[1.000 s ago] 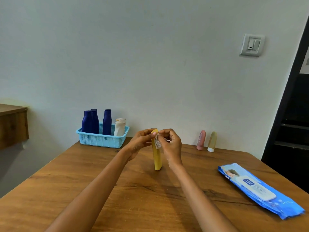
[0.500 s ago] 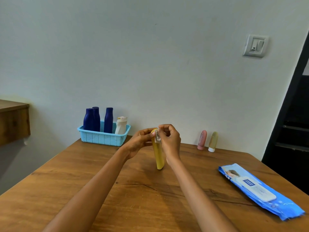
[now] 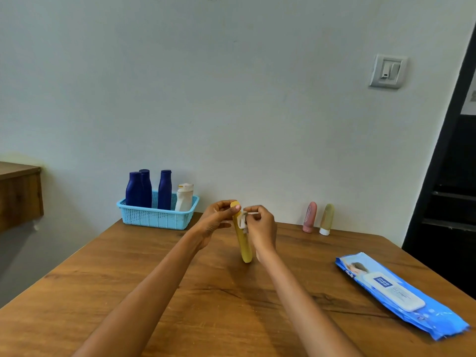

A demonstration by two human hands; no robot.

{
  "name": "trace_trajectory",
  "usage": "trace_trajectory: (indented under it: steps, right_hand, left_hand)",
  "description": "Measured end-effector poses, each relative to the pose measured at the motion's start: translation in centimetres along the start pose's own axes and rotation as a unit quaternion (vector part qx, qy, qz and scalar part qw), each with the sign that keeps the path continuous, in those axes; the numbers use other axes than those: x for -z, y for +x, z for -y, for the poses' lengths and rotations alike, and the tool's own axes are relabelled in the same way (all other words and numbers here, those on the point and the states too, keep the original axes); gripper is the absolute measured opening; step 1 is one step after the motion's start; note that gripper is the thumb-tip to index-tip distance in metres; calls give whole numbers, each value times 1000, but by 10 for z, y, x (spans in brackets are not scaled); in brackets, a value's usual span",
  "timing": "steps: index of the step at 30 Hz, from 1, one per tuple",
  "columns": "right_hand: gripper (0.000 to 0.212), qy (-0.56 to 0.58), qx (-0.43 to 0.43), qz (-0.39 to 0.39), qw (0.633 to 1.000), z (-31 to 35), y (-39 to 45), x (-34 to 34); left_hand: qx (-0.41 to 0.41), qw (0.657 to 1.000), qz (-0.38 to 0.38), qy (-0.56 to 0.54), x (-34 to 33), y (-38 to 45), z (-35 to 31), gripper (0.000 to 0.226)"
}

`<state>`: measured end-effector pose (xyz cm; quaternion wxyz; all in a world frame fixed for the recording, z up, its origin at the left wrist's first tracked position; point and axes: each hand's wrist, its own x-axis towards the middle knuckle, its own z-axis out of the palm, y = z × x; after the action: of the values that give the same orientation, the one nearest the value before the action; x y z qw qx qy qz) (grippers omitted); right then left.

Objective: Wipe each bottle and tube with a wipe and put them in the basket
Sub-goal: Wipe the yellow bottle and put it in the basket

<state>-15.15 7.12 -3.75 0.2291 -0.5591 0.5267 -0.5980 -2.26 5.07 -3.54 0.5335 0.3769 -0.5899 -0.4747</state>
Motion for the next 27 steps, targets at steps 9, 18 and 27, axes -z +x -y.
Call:
trace_trajectory:
  steps: [9, 18, 27]
  right_hand:
    - [12, -133, -43, 62, 988, -31, -2, 7]
    - [18, -26, -54, 74, 995, -19, 1, 10]
    - [30, 21, 77, 103, 991, -38, -2, 6]
  left_hand:
    - [8, 997, -80, 1, -6, 1, -4, 40]
    - [3, 997, -79, 8, -7, 1, -5, 38]
    - [20, 992, -120, -18, -1, 2, -1, 43]
